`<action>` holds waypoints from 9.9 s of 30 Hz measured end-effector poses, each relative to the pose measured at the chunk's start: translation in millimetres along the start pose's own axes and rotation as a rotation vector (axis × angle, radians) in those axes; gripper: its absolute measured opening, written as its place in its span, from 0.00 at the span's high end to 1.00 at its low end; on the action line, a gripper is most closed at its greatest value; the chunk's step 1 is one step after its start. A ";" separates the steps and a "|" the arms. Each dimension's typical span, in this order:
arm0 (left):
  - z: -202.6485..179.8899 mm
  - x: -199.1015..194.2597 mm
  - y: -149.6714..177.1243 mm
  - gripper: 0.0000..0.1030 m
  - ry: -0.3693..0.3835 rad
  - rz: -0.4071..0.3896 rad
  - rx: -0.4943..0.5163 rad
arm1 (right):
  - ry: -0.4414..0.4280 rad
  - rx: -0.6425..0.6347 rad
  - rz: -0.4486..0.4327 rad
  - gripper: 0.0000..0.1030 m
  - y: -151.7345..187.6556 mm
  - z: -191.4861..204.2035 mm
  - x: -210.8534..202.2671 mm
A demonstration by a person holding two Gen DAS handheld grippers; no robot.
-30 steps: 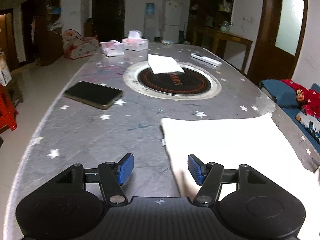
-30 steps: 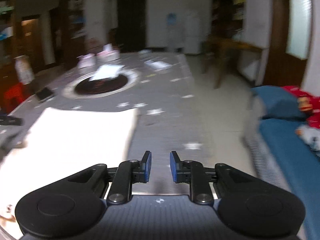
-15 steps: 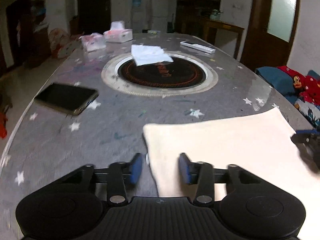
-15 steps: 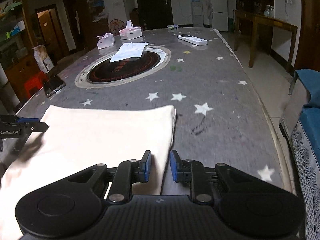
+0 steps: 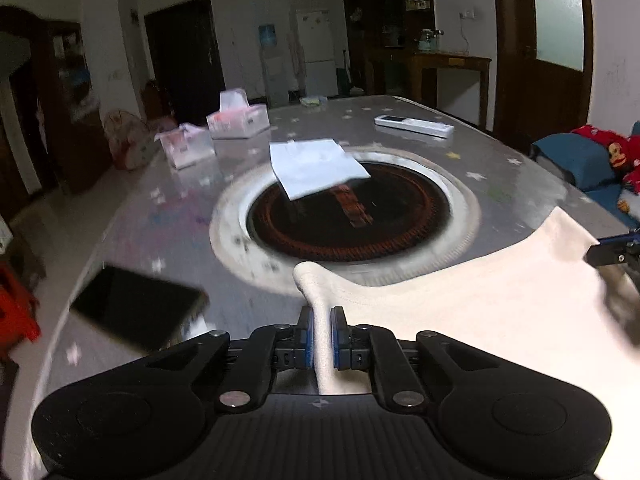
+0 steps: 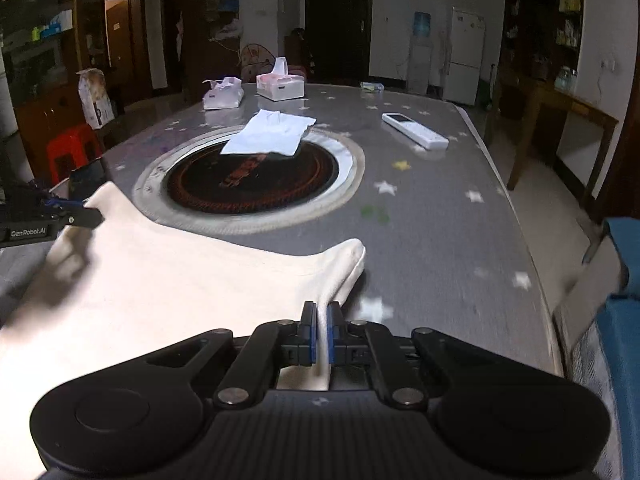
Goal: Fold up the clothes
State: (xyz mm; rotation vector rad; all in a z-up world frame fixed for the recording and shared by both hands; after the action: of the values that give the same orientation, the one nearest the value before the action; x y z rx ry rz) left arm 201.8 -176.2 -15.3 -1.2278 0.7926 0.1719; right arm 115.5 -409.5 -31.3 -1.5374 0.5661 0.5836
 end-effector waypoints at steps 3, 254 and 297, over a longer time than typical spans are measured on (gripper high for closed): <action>5.6 21.4 -1.0 0.88 -0.024 0.039 -0.008 | -0.001 -0.012 0.025 0.93 -1.7 -1.3 19.4; 52.4 -145.8 118.9 0.31 -0.318 0.003 0.058 | -0.053 0.017 -0.029 0.00 134.3 46.7 -118.0; -46.8 -157.8 90.1 0.14 -0.046 -0.056 -0.005 | -0.052 0.016 -0.030 0.00 134.2 45.6 -117.5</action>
State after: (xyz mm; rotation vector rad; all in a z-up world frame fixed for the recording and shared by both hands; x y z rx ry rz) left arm 19.3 -139.7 8.2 -1.2457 0.7171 0.1559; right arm -62.7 -369.2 -54.4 -1.5085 0.5062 0.5936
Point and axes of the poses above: each gripper's, at about its wrist camera, not at the fingertips, and x roughly the way its jaws point, z to its left, y to its underside, the point moved 7 cm from there along x, roughly the way its jaws point, and after that the axes turned 1 degree about y, right-handed, at the moved point
